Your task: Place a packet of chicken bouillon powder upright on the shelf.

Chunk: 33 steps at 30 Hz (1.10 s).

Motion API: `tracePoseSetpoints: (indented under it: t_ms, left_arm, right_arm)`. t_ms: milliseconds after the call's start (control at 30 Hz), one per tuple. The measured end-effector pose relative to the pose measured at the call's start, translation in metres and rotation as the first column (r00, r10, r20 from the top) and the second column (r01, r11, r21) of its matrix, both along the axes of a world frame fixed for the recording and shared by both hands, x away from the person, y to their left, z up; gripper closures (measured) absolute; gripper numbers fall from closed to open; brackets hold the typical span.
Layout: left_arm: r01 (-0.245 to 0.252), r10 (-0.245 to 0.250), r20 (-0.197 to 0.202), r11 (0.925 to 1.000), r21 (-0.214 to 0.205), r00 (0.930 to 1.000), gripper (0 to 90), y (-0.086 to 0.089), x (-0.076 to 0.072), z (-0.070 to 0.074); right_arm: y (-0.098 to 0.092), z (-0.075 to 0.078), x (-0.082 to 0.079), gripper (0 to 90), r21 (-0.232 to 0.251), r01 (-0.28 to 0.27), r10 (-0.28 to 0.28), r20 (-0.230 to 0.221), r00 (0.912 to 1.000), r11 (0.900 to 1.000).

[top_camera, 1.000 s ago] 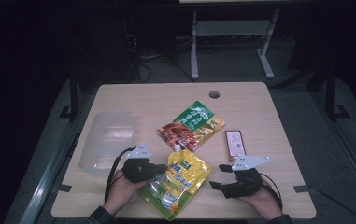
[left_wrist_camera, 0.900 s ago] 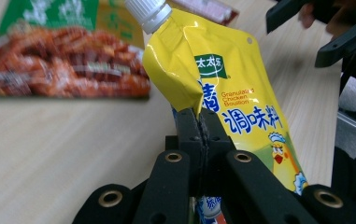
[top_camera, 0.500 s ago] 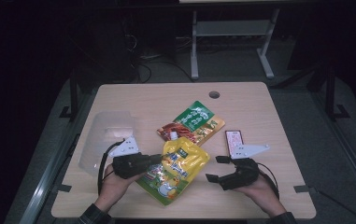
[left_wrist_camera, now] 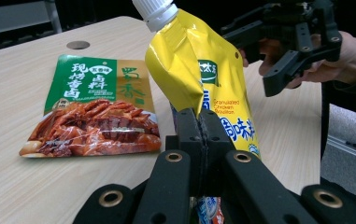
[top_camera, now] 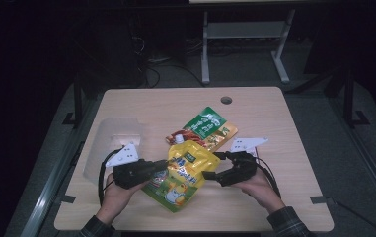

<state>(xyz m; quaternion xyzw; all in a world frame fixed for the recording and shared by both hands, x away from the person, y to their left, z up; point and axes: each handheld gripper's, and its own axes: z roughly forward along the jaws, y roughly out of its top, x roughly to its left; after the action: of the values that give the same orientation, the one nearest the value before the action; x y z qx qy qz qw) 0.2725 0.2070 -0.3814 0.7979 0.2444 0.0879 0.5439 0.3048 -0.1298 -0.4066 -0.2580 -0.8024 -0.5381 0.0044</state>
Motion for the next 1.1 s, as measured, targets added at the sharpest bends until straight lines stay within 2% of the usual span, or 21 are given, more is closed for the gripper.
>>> tracePoseSetpoints:
  t_ms: [67,133,167,200,333,467,600,633,667,733,933,967,1033,1100]
  left_arm:
    - [-0.002,0.002,0.001,1.0,-0.002,1.0,89.5,0.0,0.0,0.0]
    - [-0.006,0.006,0.003,1.0,-0.001,1.0,89.5,0.002,-0.002,-0.001]
    - [-0.006,0.006,0.003,1.0,-0.001,1.0,89.5,0.002,-0.002,-0.001]
    - [-0.01,0.01,0.004,0.9999,-0.005,0.9999,89.5,0.004,-0.004,-0.001]
    - [-0.019,0.019,0.01,0.9997,-0.013,0.9998,89.5,0.005,-0.005,-0.001]
    - [-0.023,0.023,0.01,0.9996,-0.014,0.9997,89.4,0.005,-0.004,-0.002]
    - [-0.018,0.019,0.006,0.9995,-0.026,0.9998,89.3,0.005,-0.004,-0.003]
    - [-0.015,0.015,0.003,0.9994,-0.03,0.9999,89.3,0.005,-0.003,-0.003]
    - [-0.015,0.015,0.003,0.9994,-0.03,0.9999,89.2,0.005,-0.003,-0.003]
    - [-0.012,0.012,-0.002,0.9995,-0.029,0.9999,89.0,0.004,-0.003,-0.005]
    - [-0.009,0.008,-0.007,0.9995,-0.03,0.9999,88.6,0.003,-0.002,-0.006]
    - [-0.008,0.007,-0.012,0.9993,-0.037,0.9999,87.8,0.003,-0.002,-0.007]
    - [-0.015,0.015,-0.013,0.9997,-0.019,0.9998,85.7,0.003,-0.002,-0.007]
    - [-0.017,0.017,-0.011,0.9995,-0.027,0.9998,81.7,0.003,-0.002,-0.007]
  right_arm:
    - [0.003,0.0,0.002,19.8,0.004,-0.01,0.01,0.002,0.9999,0.9999]
    - [0.012,-0.001,0.007,27.5,0.014,-0.049,0.049,-0.019,0.9986,0.9987]
    - [0.012,-0.001,0.007,27.5,0.014,-0.049,0.049,-0.019,0.9986,0.9987]
    - [0.018,-0.002,0.01,34.8,0.017,-0.08,0.08,-0.023,0.9965,0.9967]
    - [0.026,-0.006,0.013,47.7,0.035,-0.135,0.137,-0.047,0.9895,0.9902]
    - [0.029,-0.009,0.016,62.4,0.059,-0.165,0.168,-0.064,0.9837,0.9846]
    - [0.028,-0.008,0.016,74.6,0.072,-0.175,0.179,-0.051,0.9825,0.9819]
    - [0.027,-0.007,0.016,80.8,0.072,-0.179,0.183,-0.05,0.9819,0.9812]
    - [0.027,-0.007,0.016,80.8,0.072,-0.179,0.183,-0.05,0.9819,0.9812]
    - [0.026,-0.005,0.015,89.7,0.061,-0.198,0.201,-0.042,0.9787,0.9782]
    - [0.026,-0.003,0.014,89.8,0.04,-0.205,0.207,-0.04,0.9776,0.978]
    - [0.025,-0.002,0.014,90.0,0.041,-0.212,0.214,-0.045,0.9758,0.9764]
    - [0.024,0.0,0.014,90.0,0.039,-0.213,0.215,-0.048,0.9754,0.9762]
    - [0.023,0.002,0.014,90.0,0.038,-0.215,0.217,-0.051,0.9748,0.9758]
